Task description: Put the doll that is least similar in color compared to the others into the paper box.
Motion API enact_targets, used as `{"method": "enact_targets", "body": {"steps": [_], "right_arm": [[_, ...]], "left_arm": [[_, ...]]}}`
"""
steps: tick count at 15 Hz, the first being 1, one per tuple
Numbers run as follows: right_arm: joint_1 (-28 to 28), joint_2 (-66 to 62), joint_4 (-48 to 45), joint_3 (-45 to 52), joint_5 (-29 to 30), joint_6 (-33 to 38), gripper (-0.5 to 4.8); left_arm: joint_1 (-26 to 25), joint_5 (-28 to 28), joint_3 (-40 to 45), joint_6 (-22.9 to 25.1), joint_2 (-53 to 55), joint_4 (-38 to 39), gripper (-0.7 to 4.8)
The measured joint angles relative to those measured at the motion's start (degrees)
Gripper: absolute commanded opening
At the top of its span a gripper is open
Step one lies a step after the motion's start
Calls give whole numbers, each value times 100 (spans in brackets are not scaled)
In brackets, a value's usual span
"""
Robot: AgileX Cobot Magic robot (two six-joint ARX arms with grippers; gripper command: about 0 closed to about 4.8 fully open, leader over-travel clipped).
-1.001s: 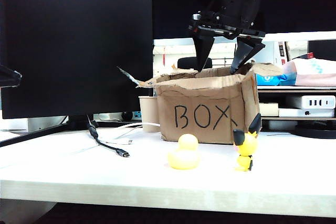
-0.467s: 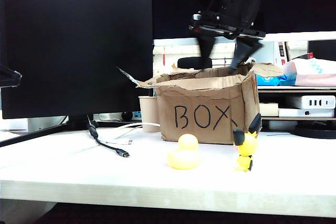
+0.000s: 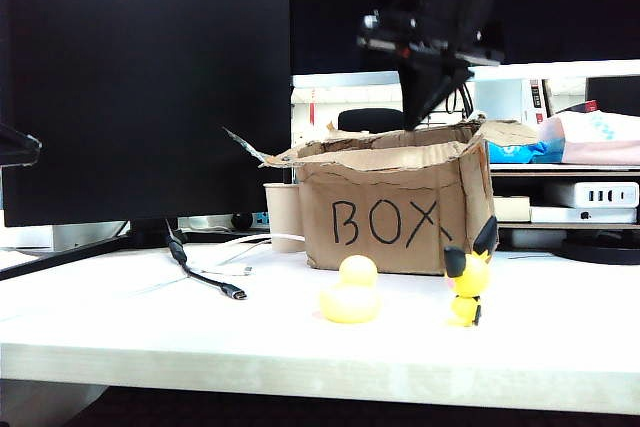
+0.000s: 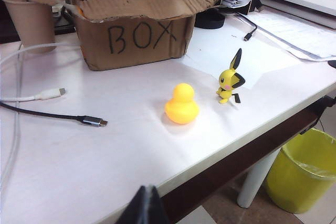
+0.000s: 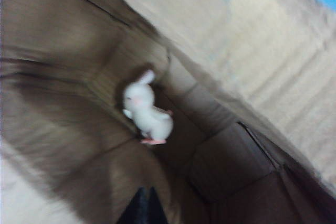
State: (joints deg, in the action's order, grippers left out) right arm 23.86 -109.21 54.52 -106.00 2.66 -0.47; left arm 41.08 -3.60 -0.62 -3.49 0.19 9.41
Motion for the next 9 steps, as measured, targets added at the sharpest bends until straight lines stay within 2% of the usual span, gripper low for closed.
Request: {"method": "enact_targets", "body": {"steps": [5,9], "right_arm": [[20,861,326,0,376,0,-2],[22,1832,26,282,487,0,-2]], "left_arm": [[0,0,0,2,0,0,-5],[0,0,0,2,0,0,-5]]}}
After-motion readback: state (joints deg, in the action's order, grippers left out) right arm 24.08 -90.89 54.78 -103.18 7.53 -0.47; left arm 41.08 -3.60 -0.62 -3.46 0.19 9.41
